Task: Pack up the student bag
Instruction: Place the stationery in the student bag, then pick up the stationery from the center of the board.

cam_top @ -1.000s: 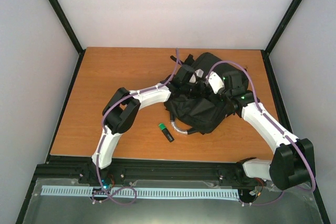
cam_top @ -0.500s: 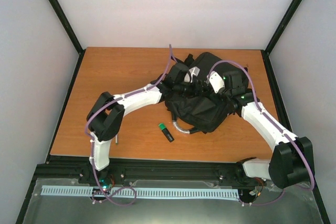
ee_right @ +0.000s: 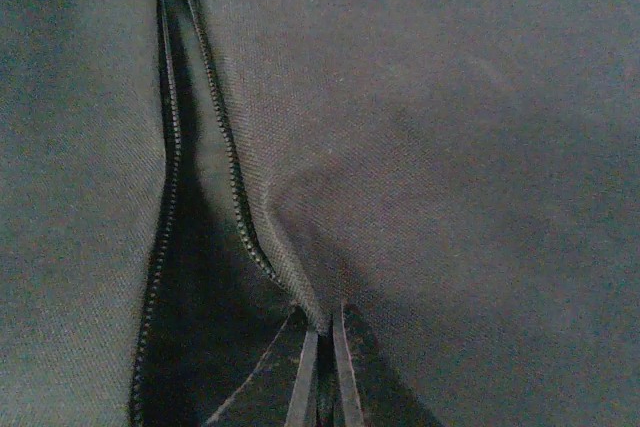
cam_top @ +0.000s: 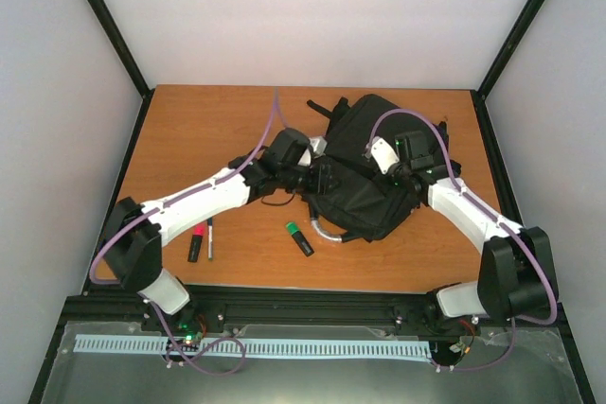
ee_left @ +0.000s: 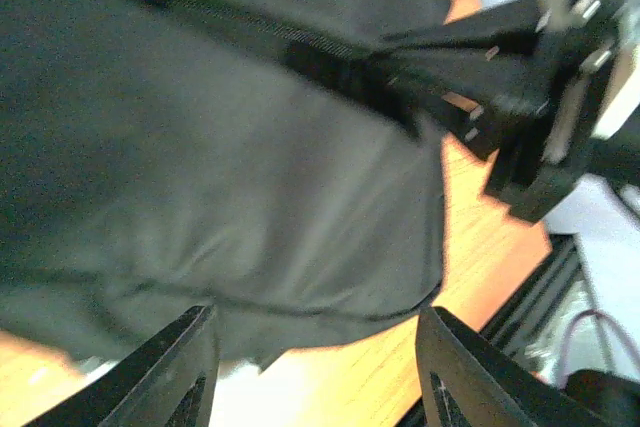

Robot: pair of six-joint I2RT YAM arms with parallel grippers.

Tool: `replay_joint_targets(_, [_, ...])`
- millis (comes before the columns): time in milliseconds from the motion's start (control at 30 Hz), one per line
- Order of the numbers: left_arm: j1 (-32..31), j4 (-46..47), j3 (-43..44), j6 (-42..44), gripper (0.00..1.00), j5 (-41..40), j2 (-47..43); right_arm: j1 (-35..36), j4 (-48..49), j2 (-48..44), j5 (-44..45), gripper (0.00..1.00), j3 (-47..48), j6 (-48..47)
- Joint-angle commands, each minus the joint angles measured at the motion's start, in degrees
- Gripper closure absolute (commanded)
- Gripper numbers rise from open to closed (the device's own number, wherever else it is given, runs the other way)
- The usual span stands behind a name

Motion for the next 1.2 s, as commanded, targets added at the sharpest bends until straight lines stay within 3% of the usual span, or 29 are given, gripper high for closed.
replay_joint_targets(0, [-0.5, -9.8, -6.3, 3.6, 0.45, -8.5, -5.5, -0.3, -0.3, 3.4, -3.7, 0.97, 0.9, -0.5])
replay_joint_targets(200, [-0.4, -15.4, -14.4, 3.4, 0.48, -13.4, -9.4, -0.3, -1.7, 6.2, -3.8, 0.95, 1.9, -0.5])
replay_joint_targets(300, [-0.4, -16.1, -17.3, 2.4, 0.53, -13.1, -10.1, -0.3, -1.7, 6.3, -4.0, 0.95, 2.0, -0.5])
replay_joint_targets(500, [-0.8, -15.2, -19.0, 0.2, 0.5, -10.2, -8.6, -0.3, -1.8, 6.3, -3.1, 0.94, 2.1, -0.8])
replay_joint_targets(867, [-4.7, -16.5, -16.6, -2.6, 0.38, -16.5, -1.7, -0.3, -1.9, 6.9, -3.2, 0.94, 2.3, -1.0])
replay_joint_targets(1167, [-7.8, -19.5, -9.4, -2.2, 0.37, -20.0, 6.6, -0.3, -2.2, 6.9, -3.2, 0.94, 2.4, -1.0])
